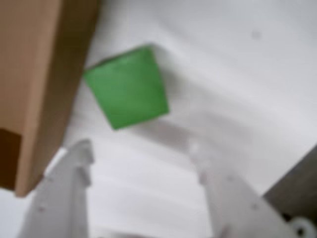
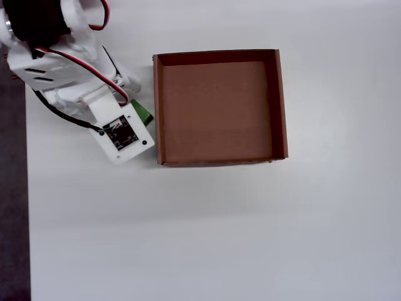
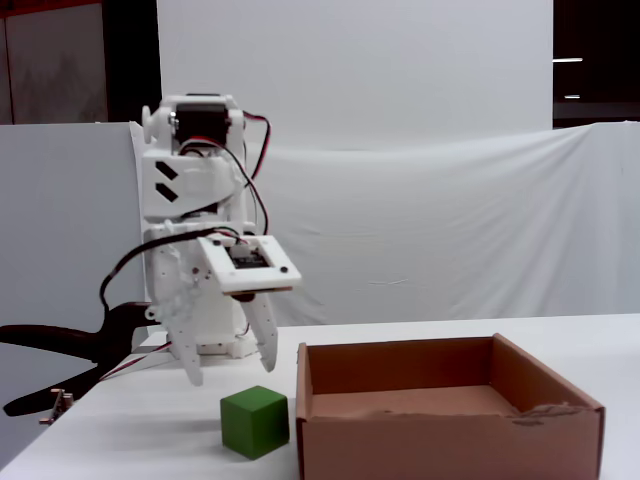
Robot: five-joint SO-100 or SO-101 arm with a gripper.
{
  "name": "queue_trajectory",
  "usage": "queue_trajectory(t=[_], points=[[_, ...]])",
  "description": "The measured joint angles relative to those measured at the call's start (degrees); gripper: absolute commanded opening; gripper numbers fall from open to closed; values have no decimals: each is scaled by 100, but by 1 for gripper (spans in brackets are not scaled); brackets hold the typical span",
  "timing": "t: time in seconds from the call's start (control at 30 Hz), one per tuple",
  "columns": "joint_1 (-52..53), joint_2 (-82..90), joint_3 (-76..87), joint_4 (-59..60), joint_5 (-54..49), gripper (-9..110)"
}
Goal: Grasp a green cube and put it in a box.
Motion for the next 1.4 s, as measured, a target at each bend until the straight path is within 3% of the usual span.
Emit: queue_trajectory(t=[1.4], points=[[-264, -914, -97, -861, -343, 27]])
